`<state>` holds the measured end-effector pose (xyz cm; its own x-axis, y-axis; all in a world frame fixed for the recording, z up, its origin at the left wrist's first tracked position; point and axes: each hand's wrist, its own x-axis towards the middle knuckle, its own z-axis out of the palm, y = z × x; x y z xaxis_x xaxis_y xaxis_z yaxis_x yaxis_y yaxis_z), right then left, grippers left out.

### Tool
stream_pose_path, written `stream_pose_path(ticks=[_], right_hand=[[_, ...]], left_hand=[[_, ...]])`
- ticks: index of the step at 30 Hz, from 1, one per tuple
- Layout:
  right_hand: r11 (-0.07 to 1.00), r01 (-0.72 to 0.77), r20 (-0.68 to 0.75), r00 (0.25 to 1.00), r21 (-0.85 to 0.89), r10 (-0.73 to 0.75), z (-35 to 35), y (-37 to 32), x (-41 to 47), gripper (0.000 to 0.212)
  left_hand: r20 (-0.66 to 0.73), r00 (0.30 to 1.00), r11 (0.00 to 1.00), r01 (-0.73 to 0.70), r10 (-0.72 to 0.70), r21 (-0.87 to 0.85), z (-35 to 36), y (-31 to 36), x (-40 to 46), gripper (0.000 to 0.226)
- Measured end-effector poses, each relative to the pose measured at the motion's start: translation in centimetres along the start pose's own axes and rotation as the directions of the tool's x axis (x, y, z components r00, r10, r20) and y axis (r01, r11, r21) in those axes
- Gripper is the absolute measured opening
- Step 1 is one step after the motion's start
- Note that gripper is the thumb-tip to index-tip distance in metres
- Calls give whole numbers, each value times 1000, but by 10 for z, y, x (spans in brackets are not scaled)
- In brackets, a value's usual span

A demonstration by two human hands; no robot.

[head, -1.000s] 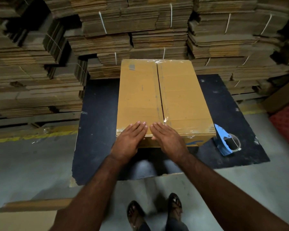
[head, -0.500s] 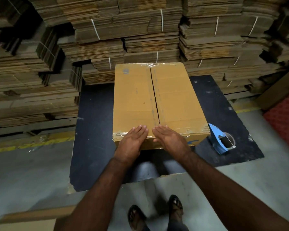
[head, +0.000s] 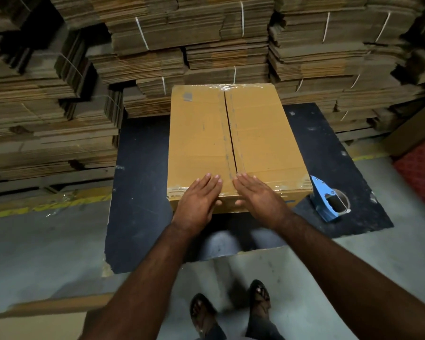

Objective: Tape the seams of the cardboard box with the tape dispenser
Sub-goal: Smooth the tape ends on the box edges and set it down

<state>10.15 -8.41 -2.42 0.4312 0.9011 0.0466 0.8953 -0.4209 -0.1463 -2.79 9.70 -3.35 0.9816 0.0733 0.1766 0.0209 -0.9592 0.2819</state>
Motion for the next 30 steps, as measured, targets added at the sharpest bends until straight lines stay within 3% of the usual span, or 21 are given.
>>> stream_pose_path(ticks=[1, 4, 7, 12, 14, 18, 21, 25, 28, 30], right_hand=[[999, -30, -11, 999, 17, 31, -2, 1, -1, 61], [992, -126, -52, 990, 30, 128, -5, 10, -1, 65], [997, -77, -26, 997, -32, 76, 1, 17, -3, 62], [999, 26, 5, 1000, -33, -26, 0, 22, -14, 54], [1000, 8, 29, 1000, -17, -7, -7, 23, -16, 59], [993, -115, -87, 990, -20, 113, -10, 31, -17, 61], [995, -87, -73, 994, -38, 84, 0, 40, -22, 58], [998, 8, -39, 999, -68, -11, 0, 50, -28, 57], [999, -21, 8, 1000, -36, 21, -8, 49, -31, 66], [995, -104, -37, 994, -3, 104, -10, 52, -30, 66]], left_hand=[[-18, 1000, 999, 20, -20, -26, -1, 5, 3, 52], [-11, 999, 998, 53, -53, 13, 2, 23, 17, 53], [-16, 999, 994, 40, -38, 98, 13, 25, 19, 46], [41, 999, 998, 21, -23, 65, 8, 24, 14, 56], [35, 998, 998, 51, -52, 33, 5, 27, 17, 53], [24, 997, 997, 71, -70, -6, 10, 49, 34, 50], [41, 996, 994, 71, -75, 88, 19, 55, 38, 48], [122, 992, 996, 26, -37, 90, 16, 52, 35, 61], [127, 989, 997, 73, -78, 40, 11, 57, 37, 55], [116, 985, 992, 128, -129, 15, 13, 62, 40, 55]])
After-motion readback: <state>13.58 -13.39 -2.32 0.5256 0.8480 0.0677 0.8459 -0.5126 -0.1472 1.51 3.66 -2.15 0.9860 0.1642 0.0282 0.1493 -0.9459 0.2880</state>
